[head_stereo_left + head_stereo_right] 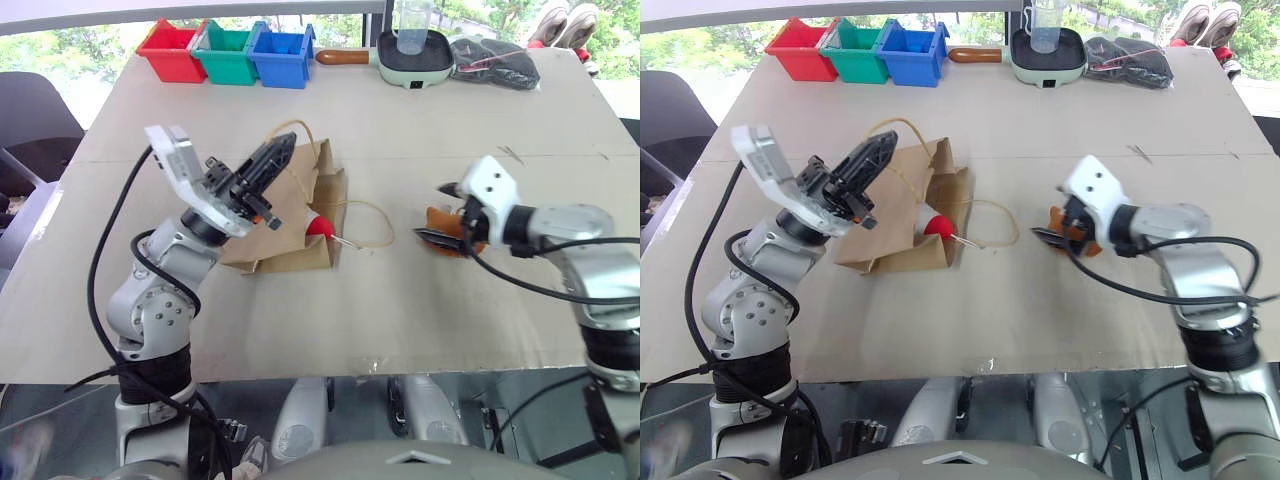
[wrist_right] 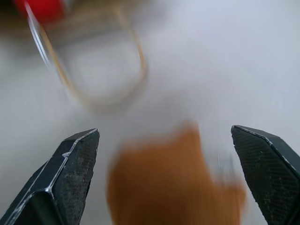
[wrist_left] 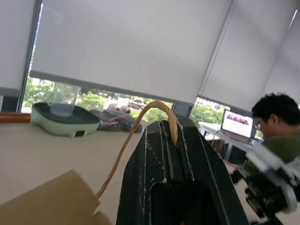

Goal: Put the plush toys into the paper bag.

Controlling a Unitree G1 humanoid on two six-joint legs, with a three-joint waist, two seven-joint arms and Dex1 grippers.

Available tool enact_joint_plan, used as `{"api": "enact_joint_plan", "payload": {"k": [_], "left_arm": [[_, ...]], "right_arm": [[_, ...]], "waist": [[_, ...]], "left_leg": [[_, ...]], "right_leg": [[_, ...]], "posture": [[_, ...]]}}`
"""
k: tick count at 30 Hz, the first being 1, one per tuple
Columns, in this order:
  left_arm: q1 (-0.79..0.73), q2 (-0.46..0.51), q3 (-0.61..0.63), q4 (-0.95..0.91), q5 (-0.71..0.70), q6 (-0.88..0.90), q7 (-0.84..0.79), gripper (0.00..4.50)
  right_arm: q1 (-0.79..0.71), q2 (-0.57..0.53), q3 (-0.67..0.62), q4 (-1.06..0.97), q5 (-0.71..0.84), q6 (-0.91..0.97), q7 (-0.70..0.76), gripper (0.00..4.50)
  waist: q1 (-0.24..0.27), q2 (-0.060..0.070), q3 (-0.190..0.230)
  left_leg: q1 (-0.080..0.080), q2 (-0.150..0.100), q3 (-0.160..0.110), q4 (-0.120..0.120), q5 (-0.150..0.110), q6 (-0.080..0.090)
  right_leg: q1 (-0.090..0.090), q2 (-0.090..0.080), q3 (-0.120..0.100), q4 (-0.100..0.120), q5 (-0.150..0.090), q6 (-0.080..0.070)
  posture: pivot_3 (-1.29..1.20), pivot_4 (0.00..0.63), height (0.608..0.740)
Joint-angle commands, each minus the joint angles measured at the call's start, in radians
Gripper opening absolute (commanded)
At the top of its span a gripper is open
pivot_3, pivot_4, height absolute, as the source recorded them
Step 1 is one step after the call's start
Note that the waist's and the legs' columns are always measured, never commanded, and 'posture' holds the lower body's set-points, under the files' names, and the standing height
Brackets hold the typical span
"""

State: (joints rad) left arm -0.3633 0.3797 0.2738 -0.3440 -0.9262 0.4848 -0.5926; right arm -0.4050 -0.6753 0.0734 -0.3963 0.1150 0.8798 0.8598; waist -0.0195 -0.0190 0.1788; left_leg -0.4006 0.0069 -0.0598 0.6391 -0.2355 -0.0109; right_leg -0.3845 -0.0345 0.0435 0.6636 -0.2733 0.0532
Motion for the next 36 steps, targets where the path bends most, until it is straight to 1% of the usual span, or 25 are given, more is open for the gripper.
{"api": "enact_joint_plan", "payload": {"k": [1,2,3,5,6,7,8,9,10,12,13,15,20,22,24,27,31,33,36], "left_arm": [[-0.053,-0.026,-0.012,0.018,-0.037,-0.001,-0.008,0.00],[-0.081,-0.039,-0.024,0.035,-0.034,-0.003,-0.013,0.00],[-0.107,-0.050,-0.033,0.051,-0.034,-0.007,-0.018,0.00],[-0.182,-0.075,-0.022,0.085,-0.058,-0.007,0.005,0.00],[-0.203,-0.077,-0.009,0.091,-0.070,-0.003,0.014,0.00],[-0.212,-0.068,0.018,0.089,-0.101,0.014,0.028,0.00],[-0.205,-0.053,0.038,0.081,-0.128,0.034,0.035,0.00],[-0.172,-0.022,0.055,0.060,-0.149,0.060,0.024,0.00],[-0.097,0.018,0.075,0.025,-0.165,0.090,0.004,0.00],[0.023,0.068,0.105,-0.033,-0.189,0.124,-0.008,0.00],[0.068,0.082,0.116,-0.056,-0.197,0.127,-0.007,0.00],[0.114,0.093,0.122,-0.083,-0.202,0.120,0.004,0.00],[0.145,0.078,0.098,-0.117,-0.190,0.102,0.018,0.00],[0.148,0.068,0.096,-0.130,-0.195,0.098,0.033,0.00],[0.161,0.067,0.102,-0.149,-0.207,0.097,0.041,0.00],[0.172,0.074,0.118,-0.161,-0.224,0.097,0.045,0.00],[0.173,0.071,0.117,-0.171,-0.225,0.085,0.060,0.00],[0.178,0.063,0.114,-0.180,-0.224,0.078,0.071,0.00],[0.198,0.052,0.121,-0.199,-0.232,0.066,0.088,0.00]], "right_arm": [[0.026,-0.031,0.105,0.086,-0.093,-0.087,-0.061,3.64],[0.022,-0.023,0.108,0.119,-0.104,-0.113,-0.085,3.23],[0.018,-0.016,0.105,0.138,-0.110,-0.131,-0.103,3.05],[0.020,-0.010,0.072,0.143,-0.101,-0.149,-0.126,2.16],[0.024,-0.012,0.055,0.136,-0.092,-0.152,-0.130,1.52],[0.032,-0.014,0.022,0.119,-0.073,-0.157,-0.130,1.28],[0.039,-0.016,-0.009,0.105,-0.054,-0.157,-0.130,0.83],[0.045,-0.016,-0.059,0.082,-0.020,-0.152,-0.127,0.16],[0.029,0.000,-0.146,0.048,0.044,-0.116,-0.125,0.02],[-0.012,0.016,-0.263,-0.003,0.148,-0.080,-0.115,0.02],[-0.038,0.020,-0.297,-0.023,0.194,-0.068,-0.107,0.02],[-0.102,0.027,-0.313,-0.046,0.256,-0.053,-0.105,0.02],[-0.279,0.098,-0.280,-0.039,0.354,-0.003,-0.157,0.02],[-0.377,0.159,-0.249,-0.011,0.388,0.000,-0.183,0.02],[-0.472,0.248,-0.209,0.032,0.422,0.002,-0.208,0.02],[-0.561,0.370,-0.171,0.110,0.439,-0.003,-0.258,0.02],[-0.573,0.481,-0.108,0.170,0.438,-0.015,-0.297,0.02],[-0.549,0.514,-0.052,0.191,0.419,-0.033,-0.295,0.02],[-0.511,0.555,-0.002,0.258,0.394,-0.057,-0.301,0.02]], "waist": [[0.000,0.000,0.000],[-0.001,0.000,0.000],[0.001,0.000,0.000],[0.008,-0.002,0.000],[0.008,-0.002,0.000],[0.007,-0.002,0.000],[0.005,-0.002,0.000],[0.003,-0.002,0.000],[-0.009,-0.001,0.001],[-0.021,0.001,0.001],[-0.025,0.001,0.001],[-0.022,0.001,0.002],[-0.009,0.001,0.002],[-0.007,0.001,0.002],[-0.012,0.001,0.002],[-0.020,0.001,0.002],[-0.014,0.001,0.002],[-0.014,0.001,0.002],[-0.016,0.001,0.002]], "left_leg": [[0.000,0.000,0.001,0.000,0.000,0.000],[0.000,0.000,0.002,0.001,0.000,0.000],[0.000,0.000,0.002,0.001,0.000,0.000],[-0.001,0.000,0.001,0.003,0.000,0.000],[-0.001,0.000,0.000,0.005,0.000,0.000],[-0.002,0.000,0.000,0.006,0.000,0.000],[-0.002,0.000,0.000,0.006,0.000,0.000],[-0.001,0.000,0.000,0.006,0.000,0.000],[-0.001,0.000,0.000,0.006,0.000,0.000],[0.001,0.000,-0.001,0.003,0.000,0.000],[0.002,0.000,-0.001,0.001,0.000,0.000],[0.001,0.001,-0.002,0.000,0.000,0.000],[0.002,0.001,-0.002,0.002,0.000,0.000],[0.001,0.000,-0.002,0.003,0.000,0.000],[0.001,0.000,-0.002,0.003,0.000,0.000],[0.002,0.001,-0.003,0.002,0.000,0.000],[0.001,0.001,-0.004,0.000,0.000,0.000],[-0.001,0.000,-0.004,0.000,0.000,0.000],[-0.001,0.000,-0.003,0.000,0.000,0.000]], "right_leg": [[0.000,0.000,0.000,0.000,0.000,0.000],[0.001,0.001,-0.001,0.000,0.000,0.000],[0.001,0.001,-0.001,0.000,0.000,0.000],[0.003,0.001,-0.002,0.000,0.000,0.000],[0.004,0.001,-0.004,-0.001,0.000,0.000],[0.004,0.001,-0.004,-0.001,0.000,0.000],[0.004,0.001,-0.003,-0.001,0.000,0.000],[0.004,0.001,-0.002,-0.001,0.000,0.000],[0.004,0.001,-0.002,-0.001,0.000,0.001],[0.004,0.001,0.002,-0.001,0.000,0.000],[0.004,0.001,0.003,-0.001,0.000,0.001],[0.001,0.001,0.003,-0.001,0.000,0.001],[0.005,0.002,-0.003,-0.001,0.000,0.000],[0.005,0.001,-0.002,-0.001,0.000,0.000],[0.004,0.000,0.000,-0.001,0.000,0.000],[0.004,0.001,0.000,0.000,0.000,0.000],[0.003,0.001,-0.003,-0.001,0.000,0.000],[0.001,0.000,-0.001,-0.001,0.000,0.000],[0.000,-0.001,0.000,-0.001,0.000,0.000]], "posture": [[0.00,0.150,0.740],[0.00,0.150,0.740],[0.00,0.150,0.740],[0.00,0.150,0.740],[0.00,0.150,0.740],[0.00,0.150,0.740],[0.00,0.150,0.740],[0.00,0.150,0.740],[0.00,0.150,0.740],[0.00,0.150,0.740],[0.00,0.150,0.740],[0.00,0.150,0.740],[0.00,0.150,0.740],[0.00,0.150,0.740],[0.00,0.150,0.740],[0.00,0.150,0.740],[0.00,0.150,0.740],[0.00,0.150,0.740],[0.00,0.150,0.740]]}}
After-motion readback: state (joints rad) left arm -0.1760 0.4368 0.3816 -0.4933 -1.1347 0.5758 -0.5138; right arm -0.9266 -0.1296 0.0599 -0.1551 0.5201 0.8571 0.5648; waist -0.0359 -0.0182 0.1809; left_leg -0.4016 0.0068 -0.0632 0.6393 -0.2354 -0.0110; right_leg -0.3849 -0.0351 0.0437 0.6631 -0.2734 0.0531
